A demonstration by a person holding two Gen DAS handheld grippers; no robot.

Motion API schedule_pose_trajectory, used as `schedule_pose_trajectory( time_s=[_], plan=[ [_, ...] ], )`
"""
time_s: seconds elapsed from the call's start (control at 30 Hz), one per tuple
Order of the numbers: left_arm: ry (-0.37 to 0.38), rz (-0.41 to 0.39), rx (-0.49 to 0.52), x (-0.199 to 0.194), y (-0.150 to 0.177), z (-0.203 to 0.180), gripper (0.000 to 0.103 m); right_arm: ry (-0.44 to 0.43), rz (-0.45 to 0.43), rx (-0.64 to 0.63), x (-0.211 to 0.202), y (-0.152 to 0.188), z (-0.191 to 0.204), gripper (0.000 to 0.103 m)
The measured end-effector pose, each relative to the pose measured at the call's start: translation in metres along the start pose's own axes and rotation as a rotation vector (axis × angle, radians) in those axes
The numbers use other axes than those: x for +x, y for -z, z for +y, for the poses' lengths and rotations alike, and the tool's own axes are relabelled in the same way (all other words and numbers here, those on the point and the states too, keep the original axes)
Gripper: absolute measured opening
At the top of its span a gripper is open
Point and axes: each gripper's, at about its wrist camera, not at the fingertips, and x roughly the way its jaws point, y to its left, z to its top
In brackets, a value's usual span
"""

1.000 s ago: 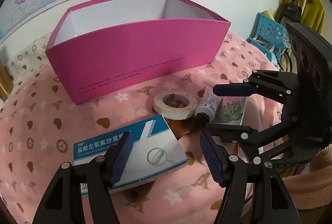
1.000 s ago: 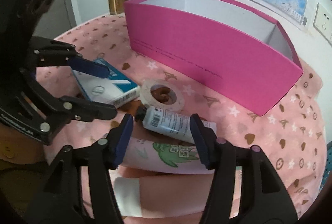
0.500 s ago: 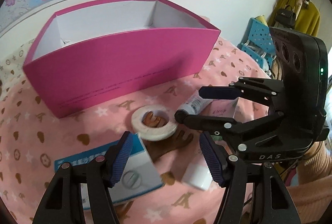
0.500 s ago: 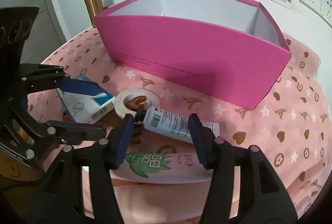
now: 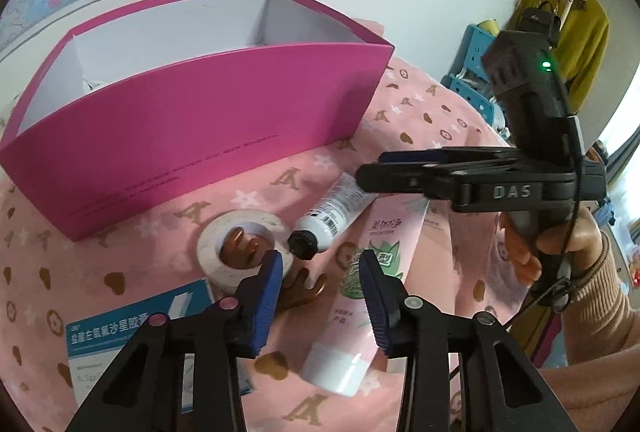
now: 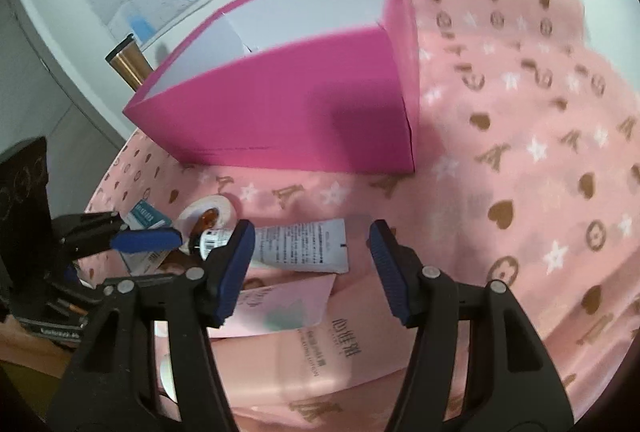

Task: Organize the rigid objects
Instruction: 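Move the right gripper to the white tube with black cap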

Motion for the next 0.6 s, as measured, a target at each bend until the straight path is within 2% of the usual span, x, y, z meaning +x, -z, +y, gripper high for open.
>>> schedule_pose_trajectory(
  time_s=[0.2, 0.4, 0.5, 0.6],
  plan=[
    [0.016, 0.026, -0.034, 0.008, -0.003, -0.003, 0.038, -0.037, 0.042, -0.024, 0.016, 0.000, 0.004, 0.061],
    [0.028, 0.025, -0.066, 0.009, -0.006, 0.003, 0.038, -0.071, 0.041, -0.022, 0.017, 0.000, 0.003, 0.061],
    [0.029, 0.027, -0.069, 0.010, -0.007, 0.003, 0.037, -0.119, 0.024, 0.005, 0.014, 0.002, 0.001, 0.059],
    [0.040, 0.036, -0.071, 0.013, -0.007, 0.001, 0.037, -0.166, 0.007, 0.011, 0.010, 0.002, 0.004, 0.051]
  ],
)
